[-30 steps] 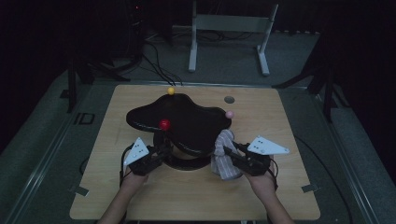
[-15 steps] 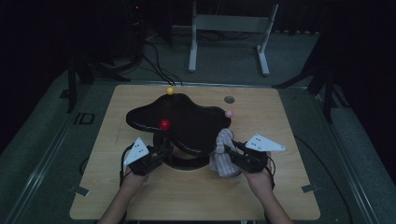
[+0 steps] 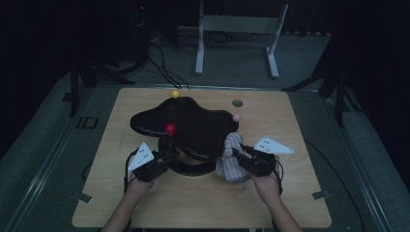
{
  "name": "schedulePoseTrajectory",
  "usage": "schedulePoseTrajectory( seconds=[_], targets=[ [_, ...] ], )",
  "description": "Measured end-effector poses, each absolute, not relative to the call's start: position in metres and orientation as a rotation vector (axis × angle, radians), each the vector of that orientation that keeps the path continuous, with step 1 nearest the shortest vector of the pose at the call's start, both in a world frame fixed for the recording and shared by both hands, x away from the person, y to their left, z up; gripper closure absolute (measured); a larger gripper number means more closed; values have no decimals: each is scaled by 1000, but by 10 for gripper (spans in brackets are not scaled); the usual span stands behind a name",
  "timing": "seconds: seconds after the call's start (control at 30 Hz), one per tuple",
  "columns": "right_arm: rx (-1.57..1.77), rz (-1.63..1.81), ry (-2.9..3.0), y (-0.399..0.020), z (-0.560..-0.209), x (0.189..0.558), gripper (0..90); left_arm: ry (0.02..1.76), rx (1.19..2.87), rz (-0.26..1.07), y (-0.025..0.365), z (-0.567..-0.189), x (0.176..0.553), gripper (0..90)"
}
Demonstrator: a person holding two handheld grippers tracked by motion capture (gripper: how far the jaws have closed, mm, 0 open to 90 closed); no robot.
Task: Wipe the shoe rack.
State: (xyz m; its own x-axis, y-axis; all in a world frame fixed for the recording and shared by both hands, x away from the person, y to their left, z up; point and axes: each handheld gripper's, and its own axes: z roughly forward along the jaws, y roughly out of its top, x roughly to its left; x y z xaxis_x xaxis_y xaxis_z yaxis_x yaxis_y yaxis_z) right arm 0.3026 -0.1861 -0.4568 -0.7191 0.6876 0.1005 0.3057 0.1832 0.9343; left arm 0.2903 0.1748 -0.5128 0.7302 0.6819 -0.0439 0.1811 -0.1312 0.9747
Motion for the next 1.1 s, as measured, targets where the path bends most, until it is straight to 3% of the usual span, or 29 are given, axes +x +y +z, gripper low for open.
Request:
schedulePoseTrajectory(
  seconds=[0.37, 0.7, 1.1],
  targets=[
    [918, 1539, 2050, -203, -434, 312, 708, 691, 1684, 496, 175, -513, 291, 756],
    [962, 1485, 2122, -189, -457, 328, 713, 695, 1683, 492, 174, -513, 291, 756],
    [964, 1495, 2077, -190, -446, 340, 713, 690, 1687, 489, 176, -513, 292, 757]
  ],
)
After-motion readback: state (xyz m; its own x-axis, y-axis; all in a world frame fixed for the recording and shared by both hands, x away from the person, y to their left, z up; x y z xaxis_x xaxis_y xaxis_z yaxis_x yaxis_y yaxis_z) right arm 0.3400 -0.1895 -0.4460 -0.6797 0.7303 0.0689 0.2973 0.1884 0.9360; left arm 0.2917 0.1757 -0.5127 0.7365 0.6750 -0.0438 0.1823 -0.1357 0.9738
